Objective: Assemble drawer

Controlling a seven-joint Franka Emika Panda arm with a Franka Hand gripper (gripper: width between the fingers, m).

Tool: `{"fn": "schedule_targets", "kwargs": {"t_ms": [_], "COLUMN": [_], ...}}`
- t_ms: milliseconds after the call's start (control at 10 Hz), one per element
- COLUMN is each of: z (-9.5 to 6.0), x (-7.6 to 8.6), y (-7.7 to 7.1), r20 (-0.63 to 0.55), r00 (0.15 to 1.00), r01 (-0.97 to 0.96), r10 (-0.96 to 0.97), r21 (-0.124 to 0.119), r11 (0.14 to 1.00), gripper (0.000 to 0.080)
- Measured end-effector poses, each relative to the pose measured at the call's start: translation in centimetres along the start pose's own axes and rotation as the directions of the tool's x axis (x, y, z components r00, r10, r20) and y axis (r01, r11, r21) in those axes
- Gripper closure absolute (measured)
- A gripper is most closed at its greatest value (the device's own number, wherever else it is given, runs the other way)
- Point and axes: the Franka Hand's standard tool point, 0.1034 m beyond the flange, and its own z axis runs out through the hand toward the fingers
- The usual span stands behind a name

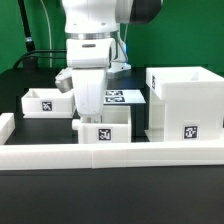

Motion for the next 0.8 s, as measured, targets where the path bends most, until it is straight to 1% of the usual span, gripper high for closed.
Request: {"fn": "schedule_targets", "kwargs": {"t_ms": [100,200,300,500,600,800], "z": [-0.08,-0.20,-0.08,0.21,0.29,0.47], "x": [0.61,0.90,0.72,0.69,0.90,1.42], "y": [0.13,0.26,0.35,0.24,0.23,0.46], "r20": [-0.005,-0.007,-0.008,-0.006,-0.004,-0.003], "r00": [1.000,1.000,1.000,1.000,1.000,1.000], "r01": [0.000,-0.028,-0.031,-0.024,-0.013,0.012], "r10": [0.000,0.028,0.031,0.024,0.013,-0.012], "r21": [-0.005,-0.012,-0.038,-0.032,-0.024,-0.022], "r11": [1.000,1.000,0.999,0.999,1.000,1.000], "gripper": [0.0757,0.0757,0.0757,0.0757,0.0757,0.0757]}}
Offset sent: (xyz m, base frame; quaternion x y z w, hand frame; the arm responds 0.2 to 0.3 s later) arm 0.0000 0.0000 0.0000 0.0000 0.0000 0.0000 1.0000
